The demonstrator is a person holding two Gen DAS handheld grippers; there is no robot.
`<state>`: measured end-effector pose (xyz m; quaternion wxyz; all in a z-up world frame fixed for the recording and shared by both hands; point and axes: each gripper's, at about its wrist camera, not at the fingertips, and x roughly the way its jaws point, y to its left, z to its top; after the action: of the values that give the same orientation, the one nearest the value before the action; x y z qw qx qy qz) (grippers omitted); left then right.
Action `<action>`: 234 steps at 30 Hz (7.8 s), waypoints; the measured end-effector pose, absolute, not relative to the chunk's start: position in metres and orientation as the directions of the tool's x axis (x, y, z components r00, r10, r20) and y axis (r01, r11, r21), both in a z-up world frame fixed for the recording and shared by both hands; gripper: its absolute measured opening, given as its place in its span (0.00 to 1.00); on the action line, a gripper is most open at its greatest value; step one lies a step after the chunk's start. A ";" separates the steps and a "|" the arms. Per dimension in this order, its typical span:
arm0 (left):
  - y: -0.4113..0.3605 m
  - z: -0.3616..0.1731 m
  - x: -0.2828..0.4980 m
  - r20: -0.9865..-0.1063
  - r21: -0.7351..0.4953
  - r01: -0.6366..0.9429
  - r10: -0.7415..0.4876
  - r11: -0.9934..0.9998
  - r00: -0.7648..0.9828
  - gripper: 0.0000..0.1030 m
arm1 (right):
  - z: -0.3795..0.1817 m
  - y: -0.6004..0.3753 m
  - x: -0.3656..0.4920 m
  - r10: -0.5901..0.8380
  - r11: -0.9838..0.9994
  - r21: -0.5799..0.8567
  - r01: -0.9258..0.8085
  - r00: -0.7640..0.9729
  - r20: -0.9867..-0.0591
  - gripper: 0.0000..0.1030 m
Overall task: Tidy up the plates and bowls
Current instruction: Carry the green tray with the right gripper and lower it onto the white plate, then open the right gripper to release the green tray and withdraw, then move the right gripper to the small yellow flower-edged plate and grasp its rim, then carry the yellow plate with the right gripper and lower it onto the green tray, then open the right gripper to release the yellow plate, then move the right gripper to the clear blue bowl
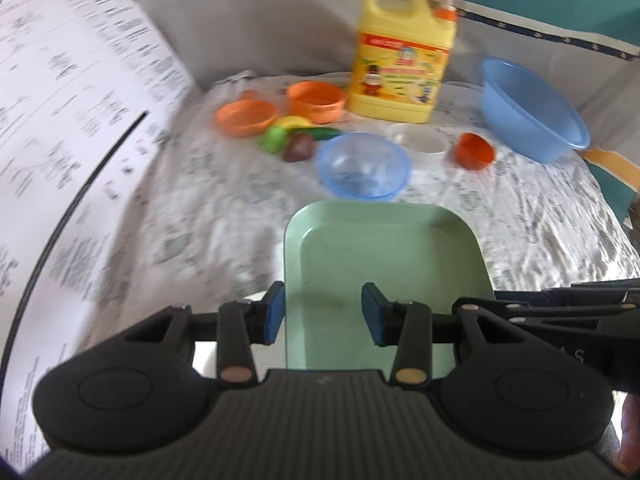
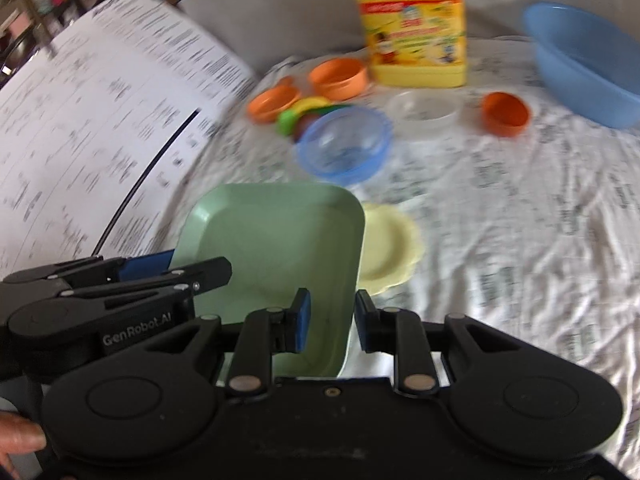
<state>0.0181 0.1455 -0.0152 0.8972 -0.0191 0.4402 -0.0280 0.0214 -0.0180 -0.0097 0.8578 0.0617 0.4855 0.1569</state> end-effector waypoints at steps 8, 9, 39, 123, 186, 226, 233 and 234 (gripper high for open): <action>0.191 -0.028 -0.012 -0.803 -0.071 -0.007 -0.053 0.997 0.594 0.39 | -0.021 0.028 0.006 0.356 0.925 0.261 -0.275 0.392 -0.848 0.24; 0.194 -0.032 -0.015 -0.808 -0.071 -0.008 -0.053 0.997 0.587 0.39 | -0.023 0.031 0.003 0.355 0.925 0.260 -0.278 0.382 -0.853 0.24; 0.207 -0.083 -0.008 -0.863 -0.093 0.015 -0.088 0.996 0.498 0.40 | -0.062 0.043 0.009 0.317 0.932 0.238 -0.273 0.295 -0.901 0.29; 0.086 -0.108 0.114 -0.864 -0.141 0.208 -0.223 0.968 0.451 0.45 | -0.101 -0.086 0.106 0.379 0.916 0.392 -0.079 0.485 -0.788 0.24; 0.198 -0.078 -0.012 -0.851 -0.161 0.069 -0.174 0.984 0.496 0.43 | -0.063 0.049 0.024 0.361 0.923 0.287 -0.257 0.319 -0.876 0.26; 0.196 -0.056 0.007 -0.824 -0.146 -0.013 -0.114 0.989 0.556 1.00 | -0.032 -0.009 0.025 0.313 0.950 0.262 -0.171 0.502 -0.807 1.00; 0.184 -0.048 0.040 -0.823 -0.109 -0.006 -0.087 0.994 0.561 1.00 | -0.031 -0.037 0.044 0.286 0.955 0.281 -0.092 0.530 -0.798 1.00; 0.181 -0.046 0.047 -0.823 -0.100 -0.004 -0.080 0.995 0.562 1.00 | -0.030 -0.043 0.048 0.282 0.955 0.285 -0.079 0.534 -0.797 1.00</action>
<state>0.0467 0.1814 -0.0461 0.8826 -0.0454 0.4674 -0.0216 0.0483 -0.0425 -0.0303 0.8691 0.1076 0.4716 0.1040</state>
